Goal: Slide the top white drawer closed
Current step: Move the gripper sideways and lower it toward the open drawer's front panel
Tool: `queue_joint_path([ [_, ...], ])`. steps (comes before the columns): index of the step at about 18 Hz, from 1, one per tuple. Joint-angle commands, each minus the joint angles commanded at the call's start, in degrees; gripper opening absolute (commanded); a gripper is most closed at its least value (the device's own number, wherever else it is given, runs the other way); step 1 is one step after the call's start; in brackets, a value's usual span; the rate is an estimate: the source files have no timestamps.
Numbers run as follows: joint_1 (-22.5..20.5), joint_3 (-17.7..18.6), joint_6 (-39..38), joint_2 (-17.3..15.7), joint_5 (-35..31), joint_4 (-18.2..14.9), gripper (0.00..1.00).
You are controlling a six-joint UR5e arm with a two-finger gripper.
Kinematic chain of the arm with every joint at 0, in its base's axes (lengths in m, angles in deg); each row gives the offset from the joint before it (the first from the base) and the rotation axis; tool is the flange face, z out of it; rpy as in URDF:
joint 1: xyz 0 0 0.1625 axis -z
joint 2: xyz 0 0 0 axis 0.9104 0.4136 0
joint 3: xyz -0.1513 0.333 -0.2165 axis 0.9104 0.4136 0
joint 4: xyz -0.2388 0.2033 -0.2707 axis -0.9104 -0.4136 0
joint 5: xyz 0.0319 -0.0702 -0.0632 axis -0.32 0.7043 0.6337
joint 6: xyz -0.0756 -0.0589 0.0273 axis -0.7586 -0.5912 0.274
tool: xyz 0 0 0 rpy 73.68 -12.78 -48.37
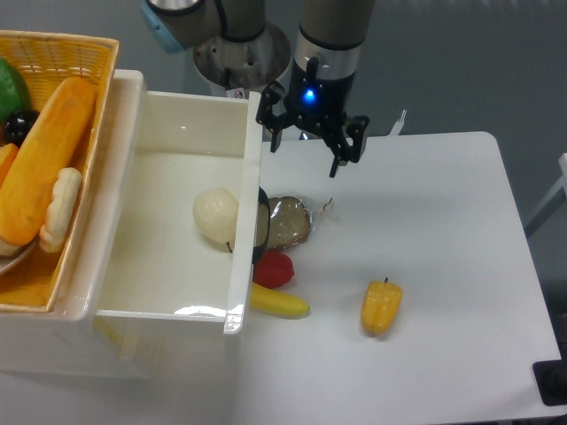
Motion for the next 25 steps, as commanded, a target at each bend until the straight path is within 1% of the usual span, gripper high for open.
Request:
queue_joint_path([
  [1,-0.2,0.0,0.1,0.1,-0.1,0.1,1.0],
  [3,-0.6,0.1,0.4,0.2,-0.1,1.3,1.0],
  [5,-1.9,0.1,0.4,0.8,0.0,1.6,1.0],
  [7,-2.8,0.1,0.4,1.9,-0.1,1.6,1.0],
  [9,-5.4,0.1,-0.2,2.4,0.0,1.2,1.0],
  [11,-6.9,0.1,-0.3,3.1,0.0,1.2,1.0],
  [14,-8.2,0.1,-0.4,5.0,-0.4,1.2,1.0],
  [16,-9.6,0.1,-0.8,5.7,-0.4,1.3,1.0],
  [19,-9.6,1.0,-1.1,6.8,-1.0,1.4,1.0],
  [22,-9.5,1.1,-1.2,7.6,-4.4,1.3,1.0],
  [25,-9.4,2.7,-1.6,7.9,-4.3,1.2,1.0],
])
